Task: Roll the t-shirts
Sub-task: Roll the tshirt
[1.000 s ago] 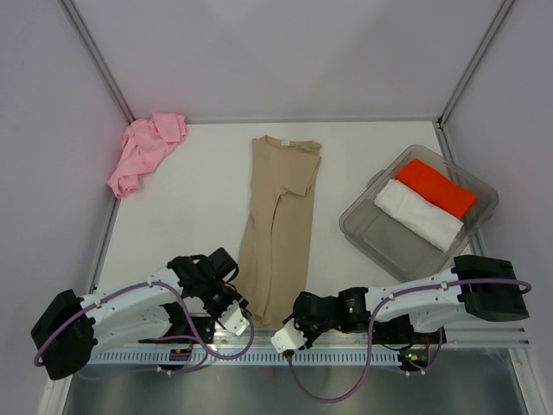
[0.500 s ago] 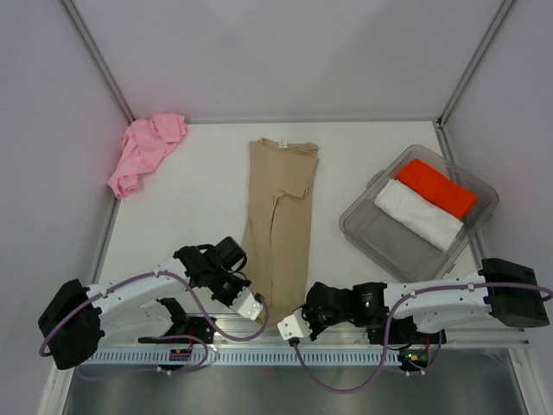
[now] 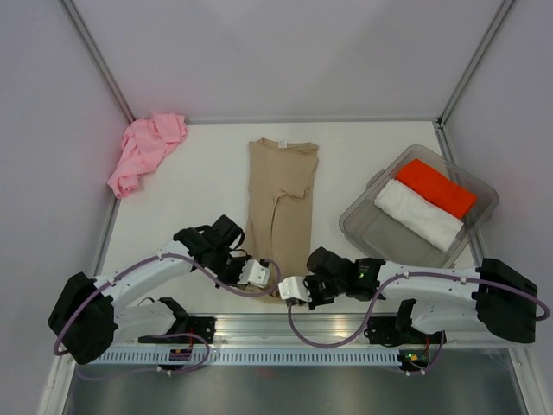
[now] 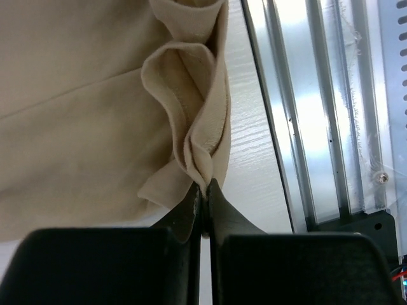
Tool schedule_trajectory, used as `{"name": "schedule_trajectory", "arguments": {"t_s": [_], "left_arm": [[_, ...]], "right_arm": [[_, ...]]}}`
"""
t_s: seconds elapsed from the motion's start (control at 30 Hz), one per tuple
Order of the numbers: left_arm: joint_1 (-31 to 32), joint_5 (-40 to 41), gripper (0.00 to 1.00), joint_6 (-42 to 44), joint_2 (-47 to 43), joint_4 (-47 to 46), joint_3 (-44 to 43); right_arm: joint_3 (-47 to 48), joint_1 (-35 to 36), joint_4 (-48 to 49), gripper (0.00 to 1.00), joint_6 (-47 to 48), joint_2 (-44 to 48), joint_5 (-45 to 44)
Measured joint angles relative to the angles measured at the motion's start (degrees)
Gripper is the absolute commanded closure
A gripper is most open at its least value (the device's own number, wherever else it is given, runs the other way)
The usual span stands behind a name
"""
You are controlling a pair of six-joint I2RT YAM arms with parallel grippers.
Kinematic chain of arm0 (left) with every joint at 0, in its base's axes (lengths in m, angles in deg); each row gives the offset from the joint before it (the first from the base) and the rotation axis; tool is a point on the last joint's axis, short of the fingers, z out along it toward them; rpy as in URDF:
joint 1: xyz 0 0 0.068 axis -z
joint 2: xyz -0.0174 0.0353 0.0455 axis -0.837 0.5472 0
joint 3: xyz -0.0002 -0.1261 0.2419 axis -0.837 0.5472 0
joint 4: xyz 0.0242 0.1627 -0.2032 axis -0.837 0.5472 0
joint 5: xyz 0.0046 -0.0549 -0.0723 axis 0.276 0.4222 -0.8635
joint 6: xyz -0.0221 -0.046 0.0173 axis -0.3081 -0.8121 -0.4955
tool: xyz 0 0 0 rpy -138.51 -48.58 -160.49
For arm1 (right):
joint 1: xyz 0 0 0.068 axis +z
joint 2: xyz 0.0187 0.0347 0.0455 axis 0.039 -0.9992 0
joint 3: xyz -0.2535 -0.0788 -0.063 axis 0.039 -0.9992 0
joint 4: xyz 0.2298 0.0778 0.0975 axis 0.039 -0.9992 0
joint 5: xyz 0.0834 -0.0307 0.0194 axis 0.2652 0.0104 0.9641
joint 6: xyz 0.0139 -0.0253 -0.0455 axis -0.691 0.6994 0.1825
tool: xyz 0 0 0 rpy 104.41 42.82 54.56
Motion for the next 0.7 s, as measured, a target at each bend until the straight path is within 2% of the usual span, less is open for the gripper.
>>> {"name": "schedule_trajectory", "arguments": {"t_s": [0.17,0.27,0.4,0.53,0.7], "left_arm": [[-3.13,0.26,0.98,-2.75,1.29,-2.12,0.00],[-3.76,0.46,0.98,-3.93,1.31,-3.21,0.02],[-3.85,1.36,0.98,-6.29,1.31,-5.18,0.39],[-3.85,3.37,0.98,-9.84,1.31,-8.72,1.42],[-3.85,6.73,0.98,-13.27,1.31,-12.52,4.04]], "right_arm": [[0.52,-4.35,-0.70,0.99,-0.48,-0.98,1.73],[0.85,-6.67,-0.83,0.91,-1.20,-0.98,2.12],[1.68,-8.79,-0.81,0.89,-1.99,-1.75,2.64],[2.56,-10.45,-0.74,0.81,-3.08,-3.52,3.08],[2.62,-12.28,-0.39,0.77,-4.63,-3.87,3.02]]}}
